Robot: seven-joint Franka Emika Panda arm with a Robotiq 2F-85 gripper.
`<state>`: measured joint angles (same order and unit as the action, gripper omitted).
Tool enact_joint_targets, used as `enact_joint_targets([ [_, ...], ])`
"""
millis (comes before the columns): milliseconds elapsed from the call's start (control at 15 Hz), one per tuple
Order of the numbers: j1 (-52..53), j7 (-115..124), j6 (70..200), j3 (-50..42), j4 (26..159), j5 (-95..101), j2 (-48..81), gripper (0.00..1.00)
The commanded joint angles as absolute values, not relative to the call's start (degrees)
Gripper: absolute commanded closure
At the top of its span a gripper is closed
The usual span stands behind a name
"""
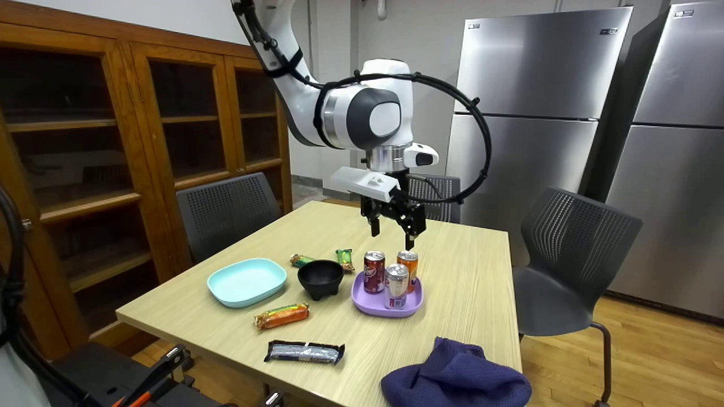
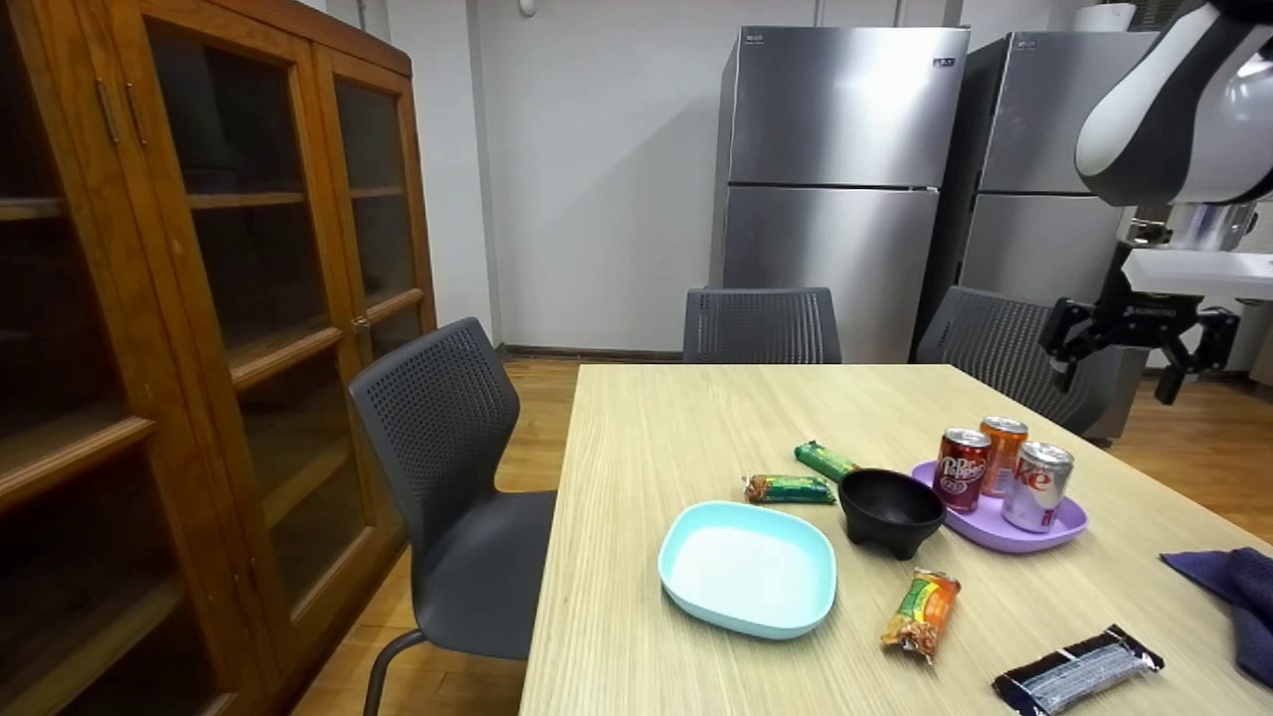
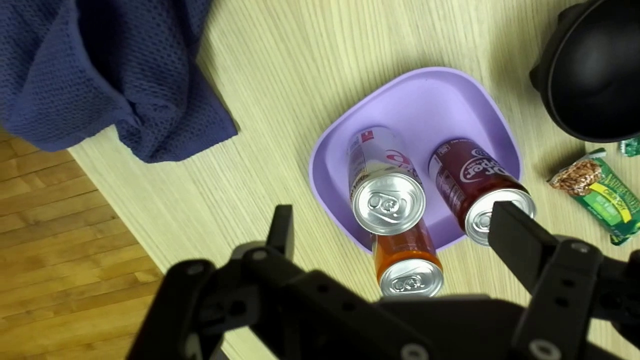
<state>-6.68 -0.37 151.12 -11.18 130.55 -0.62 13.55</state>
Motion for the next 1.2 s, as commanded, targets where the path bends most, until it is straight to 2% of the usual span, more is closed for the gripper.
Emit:
enact_joint_targets([
  [0, -7.5, 0.0, 151.0, -10.4, 130.5, -0.1, 13.4, 0.0],
  [1133, -9.5, -22.3, 149.7, 0.5, 136.2, -11.9, 11.7, 0.0],
])
